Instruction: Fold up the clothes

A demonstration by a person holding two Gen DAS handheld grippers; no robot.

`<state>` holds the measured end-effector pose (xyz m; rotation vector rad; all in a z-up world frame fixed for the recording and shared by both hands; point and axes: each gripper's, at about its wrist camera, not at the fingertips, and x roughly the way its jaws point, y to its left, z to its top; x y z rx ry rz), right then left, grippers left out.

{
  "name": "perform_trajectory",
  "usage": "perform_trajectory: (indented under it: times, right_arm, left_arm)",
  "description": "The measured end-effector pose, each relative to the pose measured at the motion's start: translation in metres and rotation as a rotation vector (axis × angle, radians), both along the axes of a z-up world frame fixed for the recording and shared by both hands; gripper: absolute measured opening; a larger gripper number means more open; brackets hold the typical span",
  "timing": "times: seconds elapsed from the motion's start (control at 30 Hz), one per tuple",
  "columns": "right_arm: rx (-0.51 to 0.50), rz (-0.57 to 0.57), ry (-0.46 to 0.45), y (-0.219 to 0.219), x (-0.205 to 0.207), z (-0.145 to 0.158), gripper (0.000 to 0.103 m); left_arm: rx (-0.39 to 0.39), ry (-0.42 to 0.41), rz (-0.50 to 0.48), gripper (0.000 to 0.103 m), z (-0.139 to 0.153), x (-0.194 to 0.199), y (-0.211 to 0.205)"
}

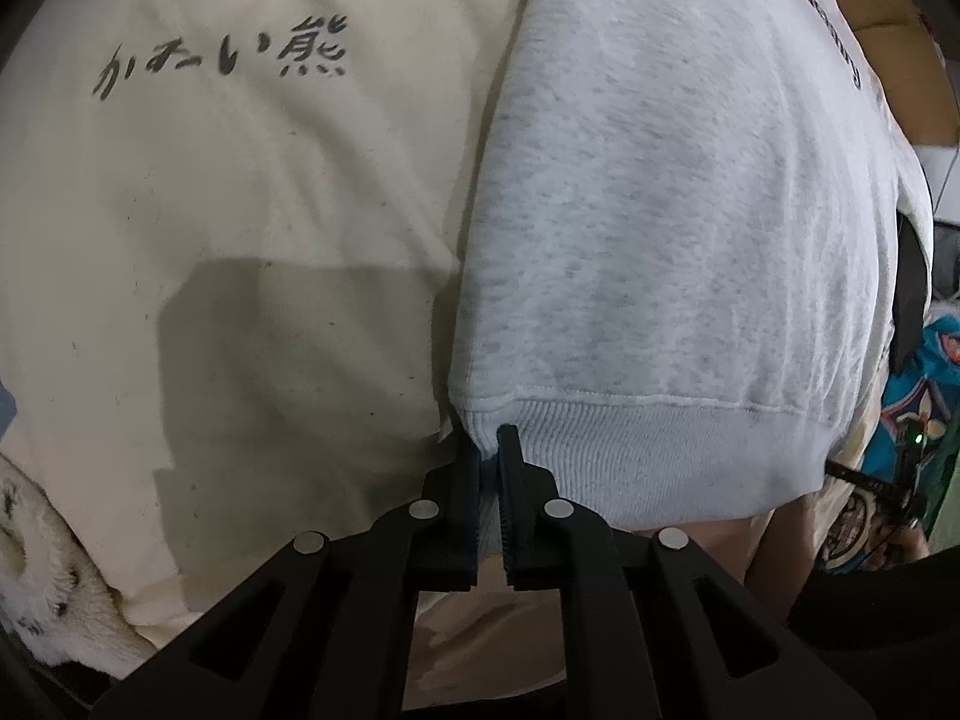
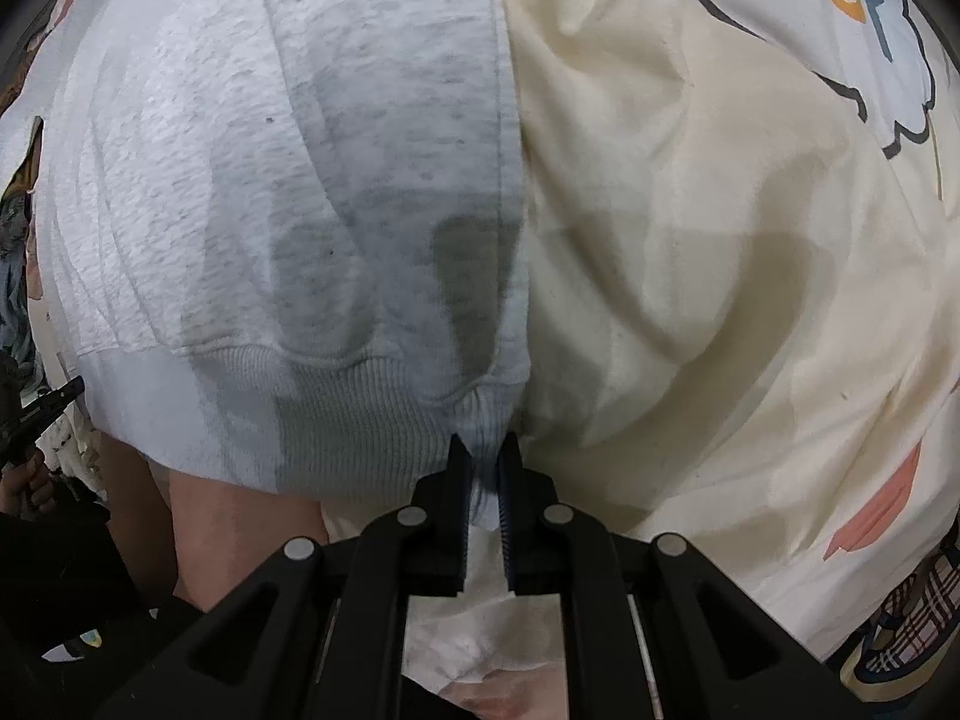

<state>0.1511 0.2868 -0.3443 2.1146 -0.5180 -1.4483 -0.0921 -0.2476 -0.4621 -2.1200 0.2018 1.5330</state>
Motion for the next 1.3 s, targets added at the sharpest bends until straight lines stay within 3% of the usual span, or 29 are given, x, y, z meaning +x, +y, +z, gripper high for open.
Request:
perform_trajectory:
  times: [0.13,0.2,0.47,0.53,0.57,0.6,0.87,1.07,1.23,1.3]
  right_arm:
    - [-0.012,-0.038,-0.032,0.005,-0.002,-0.001,0.01]
    - [-0.023,-0.049,-0.033,0.008,-0.001,0.0,0.016]
    - [-0.012,-0.112,-0.041,0.02,-0.008,0.006,0.025]
    - [0.009,-0.146,-0.026,0.028,-0.023,0.012,0.028]
    - [0.014,-0.144,-0.016,0.03,-0.023,0.017,0.029]
    - [0.018,-0.146,-0.006,0.036,-0.018,0.022,0.029]
    - [0.011,-0.228,0.09,0.083,-0.028,0.069,0.033]
    - [0.039,-0.253,0.191,0.097,-0.028,0.133,0.034]
    - [0.042,-0.284,0.257,0.156,-0.042,0.152,0.034]
    - [0.036,-0.298,0.273,0.159,-0.043,0.161,0.034]
  left_arm:
    - [0.002,-0.017,0.047,0.015,0.003,-0.002,0.0]
    - [0.0,-0.014,0.054,0.027,0.006,-0.002,0.0]
    - [-0.061,0.017,0.086,0.028,0.024,0.035,-0.001]
    - [-0.059,0.02,0.092,0.036,0.035,0.037,-0.003]
    - [-0.057,0.024,0.093,0.05,0.041,0.038,-0.004]
    - [-0.053,0.036,0.096,0.055,0.049,0.038,-0.005]
    - [-0.005,0.128,0.118,0.055,0.116,0.04,-0.001]
    - [0.072,0.201,0.104,0.055,0.182,0.027,-0.016]
    - [0.118,0.243,0.107,0.055,0.223,0.001,-0.044]
    - [0.123,0.252,0.103,0.055,0.232,0.0,-0.045]
